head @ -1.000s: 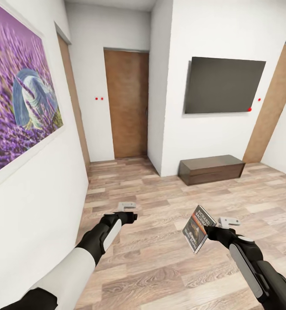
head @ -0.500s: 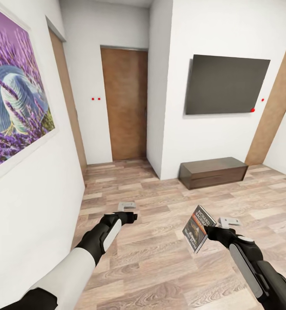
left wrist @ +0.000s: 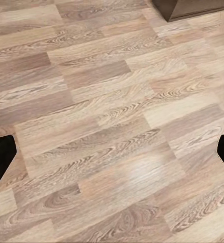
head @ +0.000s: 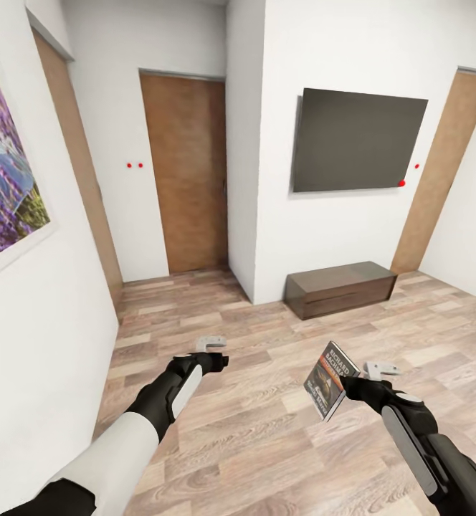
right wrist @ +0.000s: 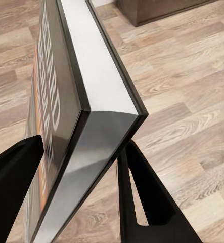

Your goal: In the bedroom, move the book from the bed onto either nightstand, and place the two sandals side by side next to the bed.

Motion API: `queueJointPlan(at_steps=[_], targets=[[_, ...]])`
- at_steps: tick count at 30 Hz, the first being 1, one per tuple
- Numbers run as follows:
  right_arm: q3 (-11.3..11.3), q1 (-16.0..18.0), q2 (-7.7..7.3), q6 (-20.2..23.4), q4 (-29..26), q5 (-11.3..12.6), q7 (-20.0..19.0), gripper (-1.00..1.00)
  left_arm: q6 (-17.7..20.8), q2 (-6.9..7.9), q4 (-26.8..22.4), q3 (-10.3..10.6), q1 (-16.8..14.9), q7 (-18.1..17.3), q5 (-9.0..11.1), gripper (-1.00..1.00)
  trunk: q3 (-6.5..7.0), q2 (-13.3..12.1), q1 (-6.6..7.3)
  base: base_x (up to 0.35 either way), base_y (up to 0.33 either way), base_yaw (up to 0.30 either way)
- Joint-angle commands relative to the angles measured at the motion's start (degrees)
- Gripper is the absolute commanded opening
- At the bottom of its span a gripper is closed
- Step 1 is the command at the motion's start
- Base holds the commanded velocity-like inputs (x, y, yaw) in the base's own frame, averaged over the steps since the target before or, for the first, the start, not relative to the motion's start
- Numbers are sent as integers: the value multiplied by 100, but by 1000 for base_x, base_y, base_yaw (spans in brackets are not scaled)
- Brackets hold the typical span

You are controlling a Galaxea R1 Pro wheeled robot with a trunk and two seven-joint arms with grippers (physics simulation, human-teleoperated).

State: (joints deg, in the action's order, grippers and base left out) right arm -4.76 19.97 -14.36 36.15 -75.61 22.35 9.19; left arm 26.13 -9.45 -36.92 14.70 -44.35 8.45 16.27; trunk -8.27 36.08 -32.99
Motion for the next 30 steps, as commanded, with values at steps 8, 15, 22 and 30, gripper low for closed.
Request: queueJointPlan(at_steps=[8, 15, 22, 30], targets=[[-45, 7, -6, 15, -14, 59, 57, -100, 23, 5, -9, 25, -4, 51, 61, 100, -10, 8, -5, 328, 0, -283], [-61, 7, -6, 15, -9, 59, 57, -100, 23, 5, -10, 25, -4, 51, 61, 100, -10, 8, -5, 328, 0, -284], [-49, 7, -2, -60, 137, 50, 49, -100, 23, 29, -16, 17, -4, 53, 64, 100, -10, 8, -5, 328, 0, -284], [-66, 7, -5, -949, 1033, -187, 56, -100, 9, 90, 500, 16, -4, 77, 1, 100, -10, 8, -5, 329, 0, -284]])
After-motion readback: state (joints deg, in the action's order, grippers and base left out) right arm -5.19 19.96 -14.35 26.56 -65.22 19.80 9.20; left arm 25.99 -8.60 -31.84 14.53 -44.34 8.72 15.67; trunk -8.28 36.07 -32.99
